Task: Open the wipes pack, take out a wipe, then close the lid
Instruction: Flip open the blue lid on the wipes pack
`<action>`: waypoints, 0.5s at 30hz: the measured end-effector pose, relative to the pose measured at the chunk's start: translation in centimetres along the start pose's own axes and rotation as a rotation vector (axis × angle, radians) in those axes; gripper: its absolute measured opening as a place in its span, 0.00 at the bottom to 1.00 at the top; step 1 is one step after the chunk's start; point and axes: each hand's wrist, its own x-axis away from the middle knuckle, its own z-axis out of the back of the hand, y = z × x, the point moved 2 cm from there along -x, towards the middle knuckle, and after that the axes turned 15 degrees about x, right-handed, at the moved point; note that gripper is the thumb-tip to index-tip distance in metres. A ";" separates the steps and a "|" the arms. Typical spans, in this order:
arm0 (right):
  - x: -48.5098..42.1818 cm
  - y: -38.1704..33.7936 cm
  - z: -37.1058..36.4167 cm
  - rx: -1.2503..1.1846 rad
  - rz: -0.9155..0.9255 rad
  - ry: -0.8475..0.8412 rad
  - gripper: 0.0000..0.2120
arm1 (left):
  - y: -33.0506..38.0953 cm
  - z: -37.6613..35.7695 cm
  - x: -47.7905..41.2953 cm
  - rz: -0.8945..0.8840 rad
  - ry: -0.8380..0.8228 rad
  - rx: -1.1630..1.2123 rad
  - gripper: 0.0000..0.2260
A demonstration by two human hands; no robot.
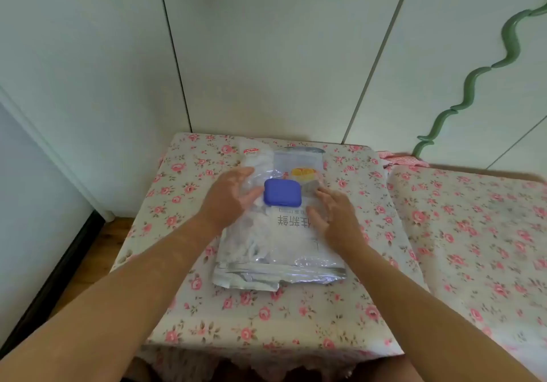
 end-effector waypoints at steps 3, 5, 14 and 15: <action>-0.5 -1.9 -0.5 0.108 0.104 0.106 0.21 | 1.1 -1.8 -0.4 -0.106 -0.163 -0.122 0.25; -0.7 -2.9 -0.9 0.121 0.085 0.089 0.21 | 1.4 -2.8 -0.5 -0.141 -0.223 -0.214 0.27; -0.8 -3.0 -1.7 -0.089 -0.143 0.025 0.23 | 0.5 -3.4 -0.9 -0.085 -0.247 -0.212 0.27; -0.9 -3.0 -1.7 -0.090 -0.148 0.017 0.23 | 0.4 -3.4 -0.9 -0.075 -0.249 -0.206 0.27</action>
